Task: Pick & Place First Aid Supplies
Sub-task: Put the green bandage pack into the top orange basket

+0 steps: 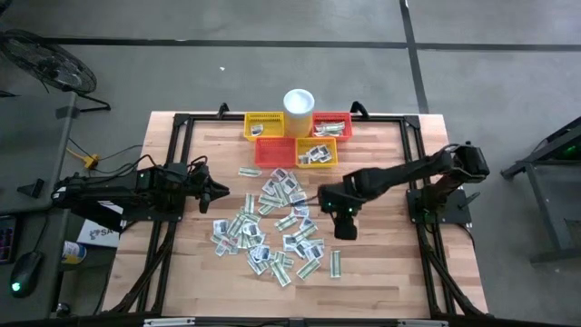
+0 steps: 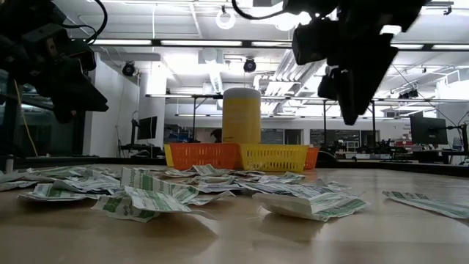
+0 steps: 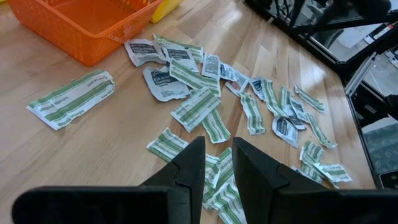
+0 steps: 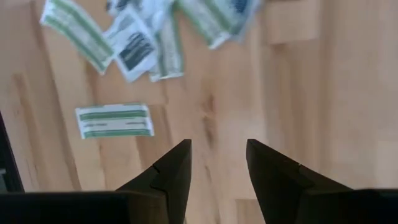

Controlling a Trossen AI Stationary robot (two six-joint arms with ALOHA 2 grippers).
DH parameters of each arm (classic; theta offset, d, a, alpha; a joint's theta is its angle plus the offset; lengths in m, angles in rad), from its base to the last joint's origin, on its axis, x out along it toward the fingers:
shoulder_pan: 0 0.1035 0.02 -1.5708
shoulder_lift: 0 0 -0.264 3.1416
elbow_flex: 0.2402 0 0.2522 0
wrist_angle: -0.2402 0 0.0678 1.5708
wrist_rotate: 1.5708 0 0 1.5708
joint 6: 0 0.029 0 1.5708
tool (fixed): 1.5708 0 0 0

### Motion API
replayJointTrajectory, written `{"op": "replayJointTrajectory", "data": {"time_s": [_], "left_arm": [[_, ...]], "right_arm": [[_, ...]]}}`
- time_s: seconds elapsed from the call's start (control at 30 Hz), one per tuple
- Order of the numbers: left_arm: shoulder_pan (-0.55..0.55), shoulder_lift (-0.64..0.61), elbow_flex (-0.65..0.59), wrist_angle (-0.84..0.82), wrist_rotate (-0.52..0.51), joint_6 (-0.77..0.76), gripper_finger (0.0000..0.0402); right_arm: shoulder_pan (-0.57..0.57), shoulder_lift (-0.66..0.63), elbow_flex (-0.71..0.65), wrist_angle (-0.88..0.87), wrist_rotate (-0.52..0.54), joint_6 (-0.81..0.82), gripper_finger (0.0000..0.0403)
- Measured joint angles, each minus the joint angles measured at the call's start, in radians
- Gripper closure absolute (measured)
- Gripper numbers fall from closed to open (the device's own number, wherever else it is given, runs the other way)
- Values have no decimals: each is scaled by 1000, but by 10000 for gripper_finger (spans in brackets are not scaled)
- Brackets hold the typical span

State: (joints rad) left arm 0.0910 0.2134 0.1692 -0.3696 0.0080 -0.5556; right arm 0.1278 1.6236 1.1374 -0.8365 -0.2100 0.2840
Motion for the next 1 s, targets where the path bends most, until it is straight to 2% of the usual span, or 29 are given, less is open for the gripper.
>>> {"op": "replayJointTrajectory", "data": {"time_s": [0.2, 0.43, 0.67, 1.0], "left_arm": [[0, 0, 0, 0, 0, 0, 321], [0, 0, 0, 0, 0, 0, 321], [0, 0, 0, 0, 0, 0, 321], [0, 0, 0, 0, 0, 0, 321]], "right_arm": [[121, 40, -11, 46, 2, 4, 256], [246, 106, -10, 91, 60, 35, 258], [312, 168, -10, 160, 173, 108, 257], [346, 194, -10, 202, 236, 138, 258]]}}
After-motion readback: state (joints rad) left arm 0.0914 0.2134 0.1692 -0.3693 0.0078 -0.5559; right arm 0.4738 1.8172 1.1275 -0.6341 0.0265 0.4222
